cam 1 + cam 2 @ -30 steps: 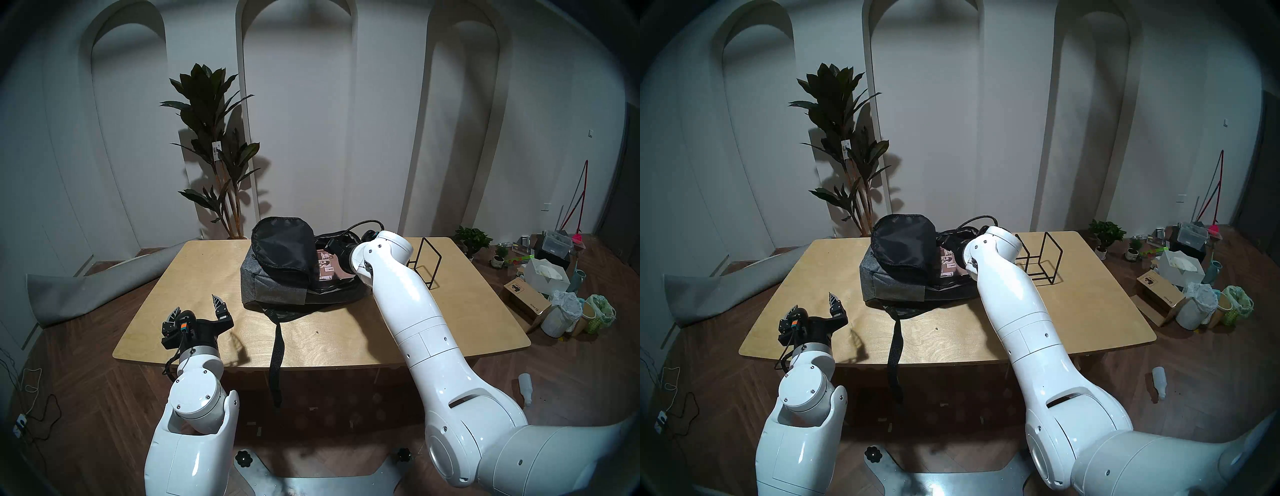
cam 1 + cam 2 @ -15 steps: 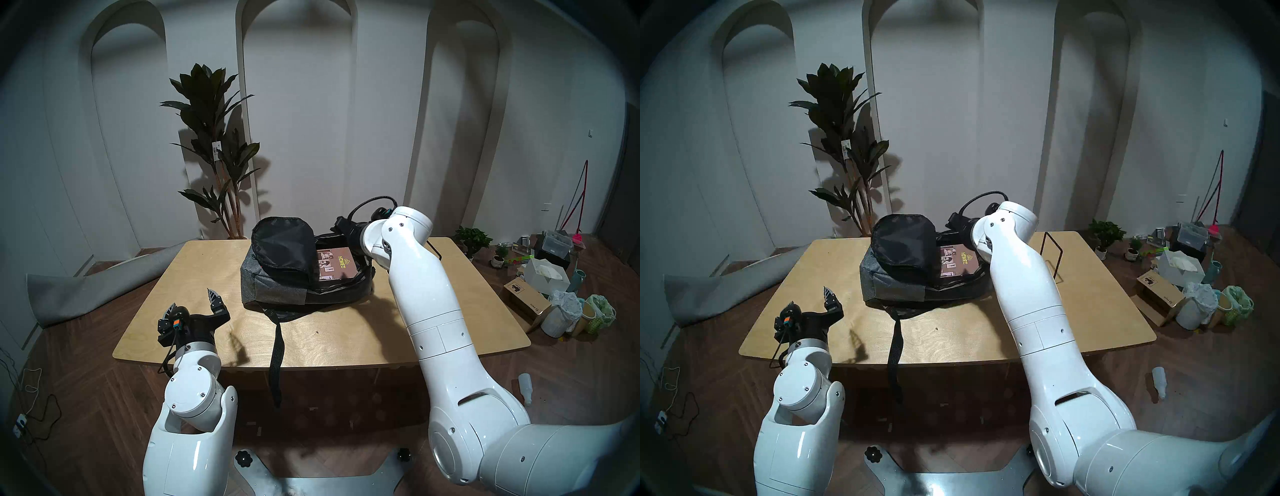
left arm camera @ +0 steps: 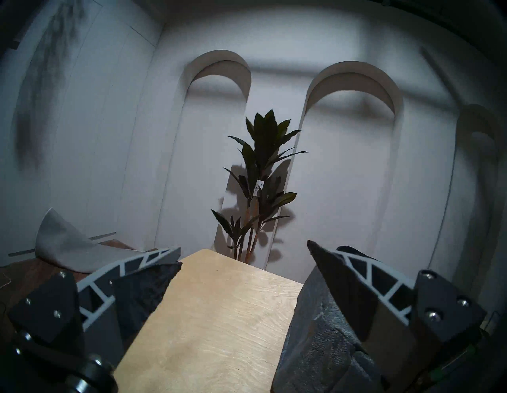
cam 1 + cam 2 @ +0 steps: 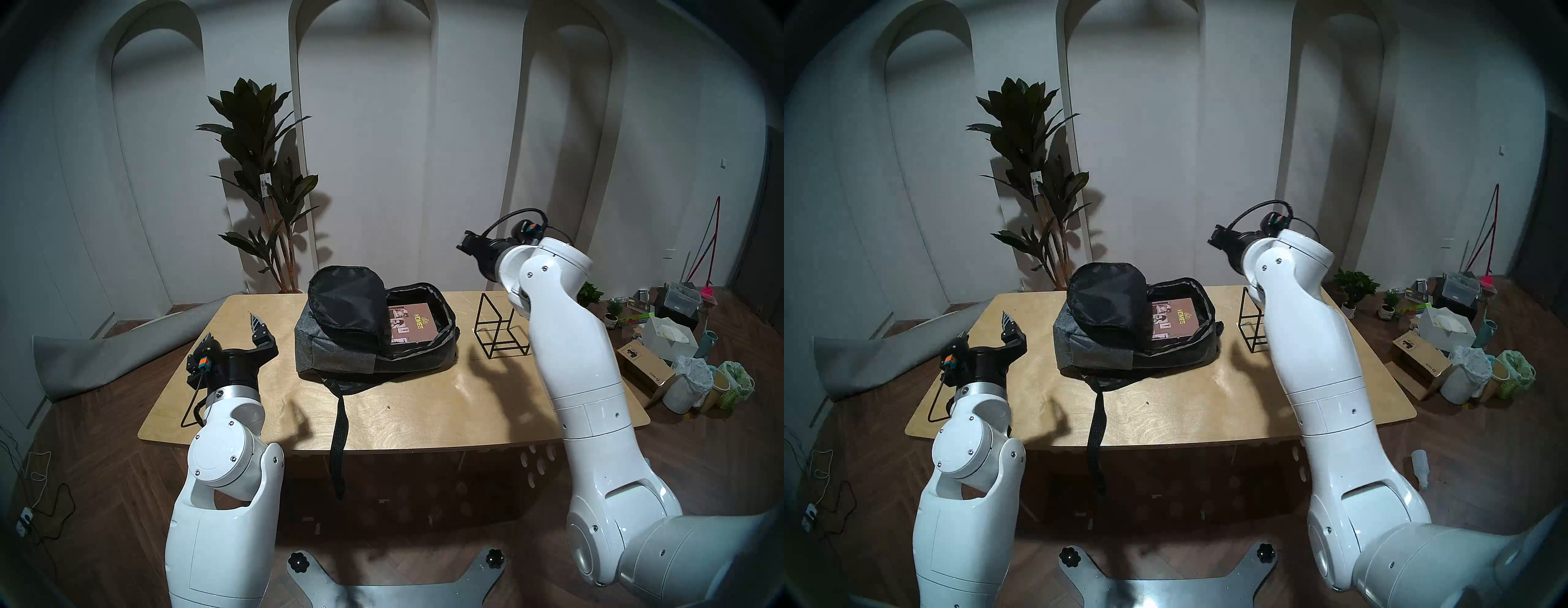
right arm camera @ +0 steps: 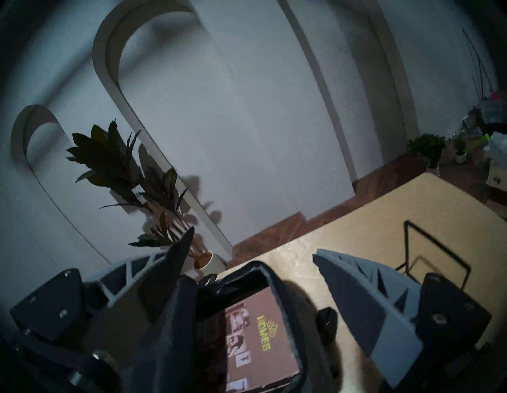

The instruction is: Put the book into the bag and close the bag

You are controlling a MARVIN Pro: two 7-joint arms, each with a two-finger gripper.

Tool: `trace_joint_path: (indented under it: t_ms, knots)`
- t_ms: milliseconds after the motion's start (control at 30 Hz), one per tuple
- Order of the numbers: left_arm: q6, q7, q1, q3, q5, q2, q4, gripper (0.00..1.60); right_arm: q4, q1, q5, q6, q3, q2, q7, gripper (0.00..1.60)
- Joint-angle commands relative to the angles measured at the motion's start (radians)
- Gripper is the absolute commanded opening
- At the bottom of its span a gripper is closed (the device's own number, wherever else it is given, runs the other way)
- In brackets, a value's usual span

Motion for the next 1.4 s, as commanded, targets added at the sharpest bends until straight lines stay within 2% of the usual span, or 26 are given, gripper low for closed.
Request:
trace_joint_path:
  t_ms: [0,233,467,600,667,800,867,900,1000,1367]
  knots:
    - [0.057,-0.040,-0.057,0.024,0.034,0.058,-0.004,1.60,-0.041,-0.065,-0.036,-0.049,0.049,0.115,0.107,1.60]
    - [0.137,-0.074,-0.090,0.035,0.058,0.100,0.012,1.60,-0.059,-0.147,-0.040,-0.113,0.067,0.171,0.228,1.60]
    - [0.198,-0.079,-0.070,-0.007,0.084,0.144,-0.003,1.60,-0.131,-0.220,-0.039,-0.167,-0.023,0.164,0.334,1.60]
    - [0.231,-0.084,-0.040,-0.044,0.094,0.167,-0.024,1.60,-0.177,-0.258,-0.060,-0.199,-0.088,0.187,0.425,1.60]
    - [0.241,-0.085,-0.024,-0.063,0.096,0.173,-0.034,1.60,-0.201,-0.269,-0.081,-0.212,-0.124,0.201,0.444,1.60]
    - [0.253,-0.078,-0.004,-0.092,0.099,0.173,-0.048,1.60,-0.237,-0.274,-0.146,-0.232,-0.180,0.231,0.496,1.60]
    - [0.265,-0.076,0.017,-0.122,0.100,0.175,-0.064,1.60,-0.271,-0.280,-0.208,-0.255,-0.235,0.258,0.529,1.60]
    - [0.265,-0.076,0.017,-0.122,0.100,0.175,-0.064,1.60,-0.271,-0.280,-0.208,-0.255,-0.235,0.258,0.529,1.60]
    - [0.271,-0.070,0.032,-0.149,0.098,0.171,-0.078,1.60,-0.299,-0.281,-0.273,-0.272,-0.289,0.279,0.553,1.60]
    - [0.294,-0.038,0.091,-0.252,0.083,0.155,-0.145,1.60,-0.349,-0.261,-0.569,-0.359,-0.488,0.351,0.599,1.60]
